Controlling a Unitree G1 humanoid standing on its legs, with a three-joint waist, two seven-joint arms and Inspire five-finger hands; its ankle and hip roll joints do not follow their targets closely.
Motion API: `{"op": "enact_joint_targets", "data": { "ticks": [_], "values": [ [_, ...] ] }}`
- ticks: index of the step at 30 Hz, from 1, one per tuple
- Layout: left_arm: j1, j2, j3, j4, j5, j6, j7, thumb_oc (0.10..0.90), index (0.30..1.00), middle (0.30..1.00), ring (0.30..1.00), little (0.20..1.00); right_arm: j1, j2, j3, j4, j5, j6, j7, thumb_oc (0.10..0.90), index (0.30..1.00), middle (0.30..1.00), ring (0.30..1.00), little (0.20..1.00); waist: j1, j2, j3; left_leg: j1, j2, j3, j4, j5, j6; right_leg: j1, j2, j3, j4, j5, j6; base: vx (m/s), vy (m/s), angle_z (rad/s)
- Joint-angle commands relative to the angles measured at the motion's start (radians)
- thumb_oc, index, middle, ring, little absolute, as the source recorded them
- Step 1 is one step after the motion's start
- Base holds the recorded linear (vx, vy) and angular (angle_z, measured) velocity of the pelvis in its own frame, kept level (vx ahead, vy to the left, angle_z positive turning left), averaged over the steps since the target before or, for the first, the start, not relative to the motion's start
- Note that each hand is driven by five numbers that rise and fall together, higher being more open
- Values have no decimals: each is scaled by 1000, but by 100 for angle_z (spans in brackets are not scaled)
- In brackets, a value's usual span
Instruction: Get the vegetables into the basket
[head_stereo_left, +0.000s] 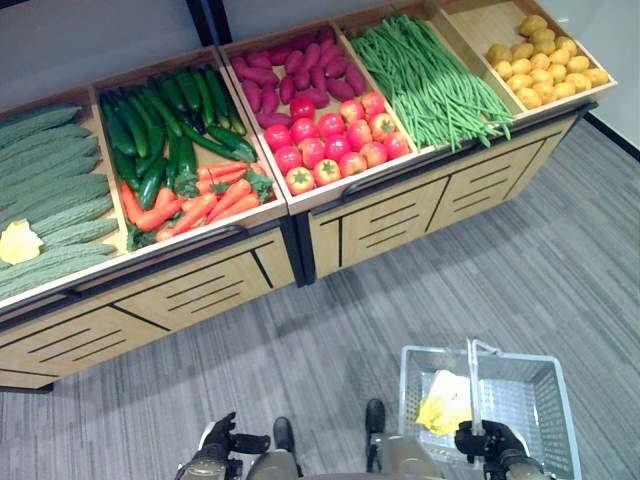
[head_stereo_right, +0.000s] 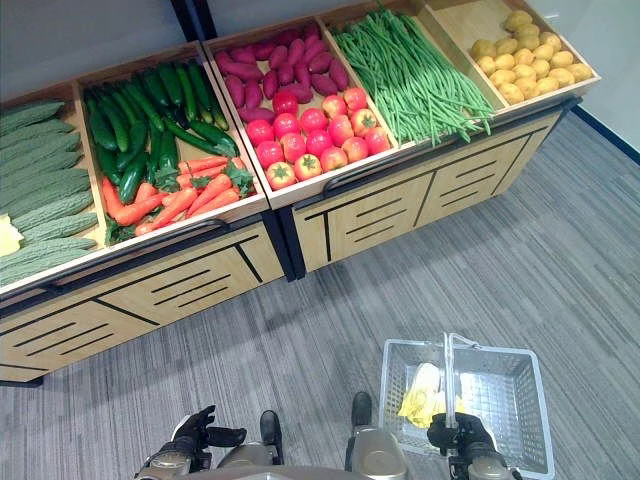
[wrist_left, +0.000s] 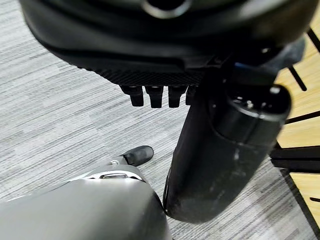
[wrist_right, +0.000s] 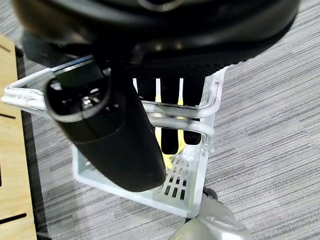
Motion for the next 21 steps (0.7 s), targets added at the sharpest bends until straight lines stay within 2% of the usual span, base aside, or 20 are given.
{"op": "enact_joint_targets", "data": {
  "ticks": [1,6,9,12,14,18,20,21],
  "values": [
    [41,77,0,42,27,-3,4,900,1000,1000,1000,1000,12,37,13,-11,44,-38,3,400,300,300,300,300,14,-108,-69,-19,7,-84,-31,-21,-30,62,-109,128,-94,17,118,0,0,0],
    [11,88,-7,23,4,-4,18,900,1000,1000,1000,1000,-1,25,14,-21,45,-40,-8,400,300,300,300,300,15,-89,-22,-27,36,-112,-31,6,-34,3,-82,133,37,-53,89,-21,-91,2],
    [5,89,-8,15,-3,-5,26,900,1000,1000,1000,1000,1,17,14,-25,45,-44,-14,400,300,300,300,300,12,-85,-8,-35,43,-127,-3,5,-37,-3,-72,134,64,-72,77,33,-138,18],
    [-8,87,-3,-3,-30,-9,37,900,1000,1000,1000,1000,12,1,4,-21,43,-48,-22,400,300,300,300,300,12,-94,19,-114,34,-157,183,-22,-50,7,-66,121,95,-105,43,42,-194,34],
    [-13,80,-9,-9,-38,-9,29,900,1000,1000,1000,1000,19,-10,-7,-21,42,-48,-27,400,300,300,300,300,9,-95,34,-160,15,-167,283,-13,-58,22,-71,108,103,-119,31,59,-114,54],
    [-18,84,-12,-15,-54,-11,38,900,1000,1000,1000,1000,26,-24,-18,-12,41,-46,-37,400,300,300,300,300,14,-80,30,-210,12,-152,176,26,-42,50,-73,104,98,-139,42,155,29,32],
    [-14,80,-25,-12,-30,-10,44,900,1000,1000,1000,1000,24,-27,-17,-11,32,-43,-44,400,300,300,300,300,18,-62,22,-255,45,-133,83,96,-48,64,-64,121,102,-156,51,203,115,21],
    [-14,80,-25,-12,-30,-10,44,900,1000,1000,1000,1000,24,-27,-16,-11,32,-43,-44,400,300,300,300,300,19,-64,23,-250,43,-130,78,97,-47,65,-67,122,105,-159,52,208,114,12]
  ]
}}
